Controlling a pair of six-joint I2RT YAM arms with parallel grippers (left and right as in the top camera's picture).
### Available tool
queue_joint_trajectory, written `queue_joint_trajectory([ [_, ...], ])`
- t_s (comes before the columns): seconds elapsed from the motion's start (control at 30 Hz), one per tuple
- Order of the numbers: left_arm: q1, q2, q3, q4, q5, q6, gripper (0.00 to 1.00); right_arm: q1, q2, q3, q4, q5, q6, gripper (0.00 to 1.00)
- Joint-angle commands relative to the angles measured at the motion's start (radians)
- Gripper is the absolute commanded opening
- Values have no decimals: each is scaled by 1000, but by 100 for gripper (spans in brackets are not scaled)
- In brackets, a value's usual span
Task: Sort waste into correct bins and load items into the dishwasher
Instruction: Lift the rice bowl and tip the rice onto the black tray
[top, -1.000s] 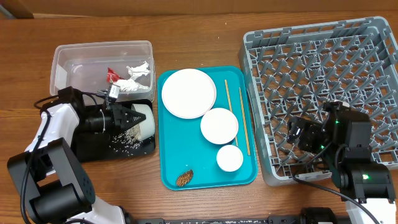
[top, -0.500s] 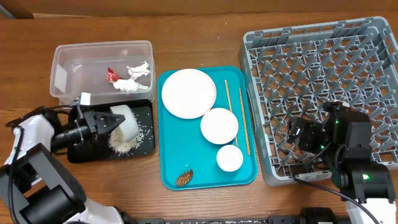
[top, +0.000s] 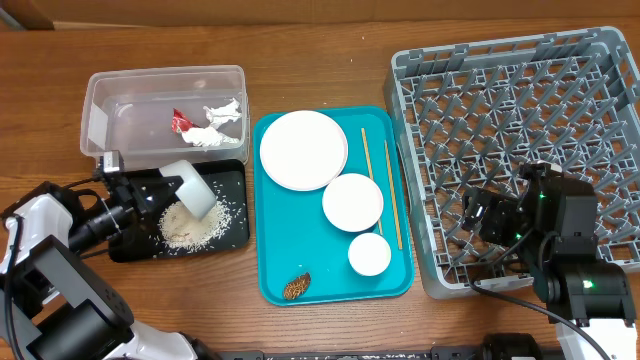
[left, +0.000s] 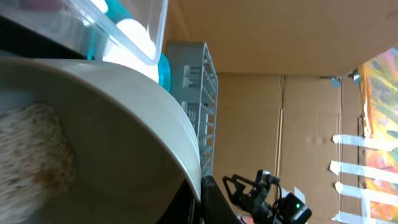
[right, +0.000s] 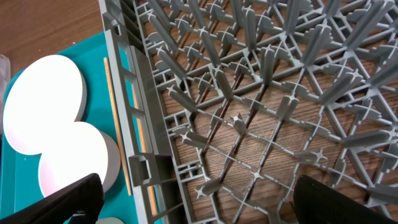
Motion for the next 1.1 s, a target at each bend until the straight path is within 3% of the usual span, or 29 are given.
queue_joint_trajectory([
  [0.0,19,4,-7,35,31,-77,4,-4,-9,26,5,9,-6,100],
  [0.17,19,4,-7,40,72,103,4,-4,-9,26,4,9,-6,100],
  [0.27,19,5,-7,84,39,-111,4,-4,-9,26,4,9,-6,100],
  [0.37,18,3,-6,77,115,26,4,-4,-9,26,4,9,-6,100],
  [0.43,19,5,-6,114,64,-80,4,-4,-9,26,4,9,-6,100],
  [0.53,17,3,-6,51,120,87,4,-4,-9,26,1,9,-6,100],
  [0.73,16,3,-6,28,92,114,4,-4,8,26,1,9,-6,100],
  [0.87,3,-1,11,-67,60,237,4,-4,29,26,1,8,-6,100],
  [1.07,-65,-27,124,-188,-63,262,4,-4,27,29,-2,8,-6,100],
])
